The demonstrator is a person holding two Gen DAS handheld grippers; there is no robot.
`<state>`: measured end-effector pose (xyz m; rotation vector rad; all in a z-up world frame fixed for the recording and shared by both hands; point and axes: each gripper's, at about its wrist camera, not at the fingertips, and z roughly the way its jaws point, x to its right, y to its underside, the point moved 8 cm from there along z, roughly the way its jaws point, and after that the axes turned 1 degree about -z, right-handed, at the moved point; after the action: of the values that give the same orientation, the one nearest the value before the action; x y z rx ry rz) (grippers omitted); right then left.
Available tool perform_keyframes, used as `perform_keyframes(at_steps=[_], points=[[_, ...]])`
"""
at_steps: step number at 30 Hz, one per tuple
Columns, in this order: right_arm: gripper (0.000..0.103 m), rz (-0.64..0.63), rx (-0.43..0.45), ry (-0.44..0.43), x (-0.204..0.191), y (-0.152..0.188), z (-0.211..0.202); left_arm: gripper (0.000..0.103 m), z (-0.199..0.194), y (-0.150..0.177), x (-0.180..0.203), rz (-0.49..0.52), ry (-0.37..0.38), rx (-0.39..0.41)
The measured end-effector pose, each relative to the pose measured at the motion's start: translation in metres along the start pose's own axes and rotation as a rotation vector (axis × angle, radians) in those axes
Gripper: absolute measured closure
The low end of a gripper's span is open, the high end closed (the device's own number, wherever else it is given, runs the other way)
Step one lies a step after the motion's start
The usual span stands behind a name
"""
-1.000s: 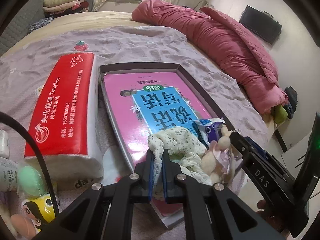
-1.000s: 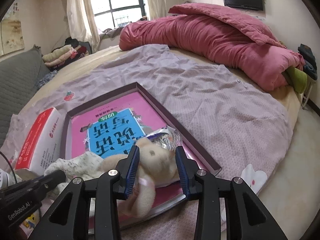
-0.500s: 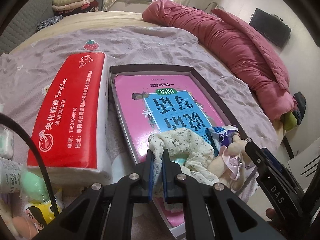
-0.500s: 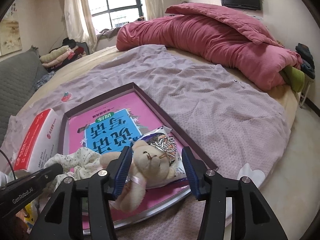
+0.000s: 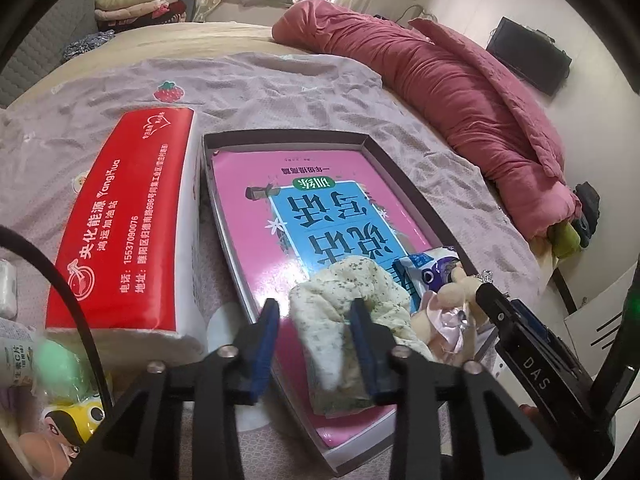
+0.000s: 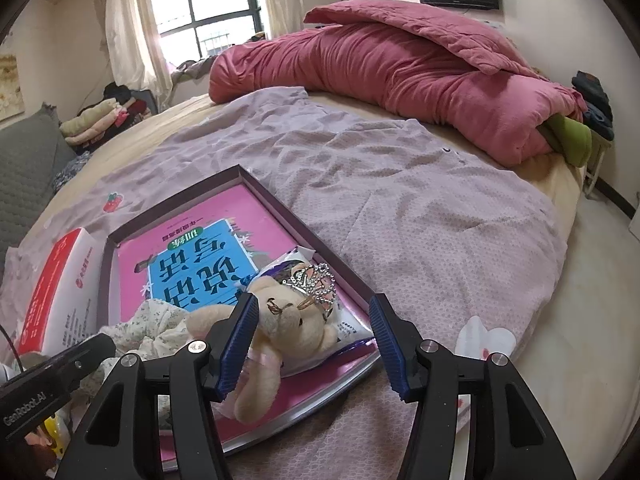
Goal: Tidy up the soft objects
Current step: 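Open the left tool to drop the floral cloth while the right tool releases the bear, then move both open tools back toward the pile of items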
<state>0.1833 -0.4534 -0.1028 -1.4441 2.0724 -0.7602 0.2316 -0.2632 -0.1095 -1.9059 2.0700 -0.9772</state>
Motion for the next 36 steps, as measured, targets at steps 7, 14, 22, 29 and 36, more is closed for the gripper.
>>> perform_keyframes(at_steps=[7,14,22,29,36], points=[[0.043,0.016,0.016,-0.002,0.003,-0.001,-0.003,0.045,-0.007,-0.002,0.001,0.009,-0.006,0.028],[0.035,0.014,0.026,-0.007,0.003,-0.003,-0.006,0.043,-0.017,-0.004,0.009,0.044,-0.013,0.047],[0.034,0.013,0.028,-0.006,0.003,-0.003,-0.006,0.036,-0.030,-0.005,0.017,0.062,-0.007,0.058],[0.030,0.016,0.061,-0.003,0.004,-0.006,-0.012,0.036,-0.042,-0.002,0.022,0.078,-0.019,0.058],[0.030,-0.023,0.150,-0.010,-0.006,-0.013,-0.032,0.036,-0.059,0.007,0.020,0.097,-0.055,0.063]])
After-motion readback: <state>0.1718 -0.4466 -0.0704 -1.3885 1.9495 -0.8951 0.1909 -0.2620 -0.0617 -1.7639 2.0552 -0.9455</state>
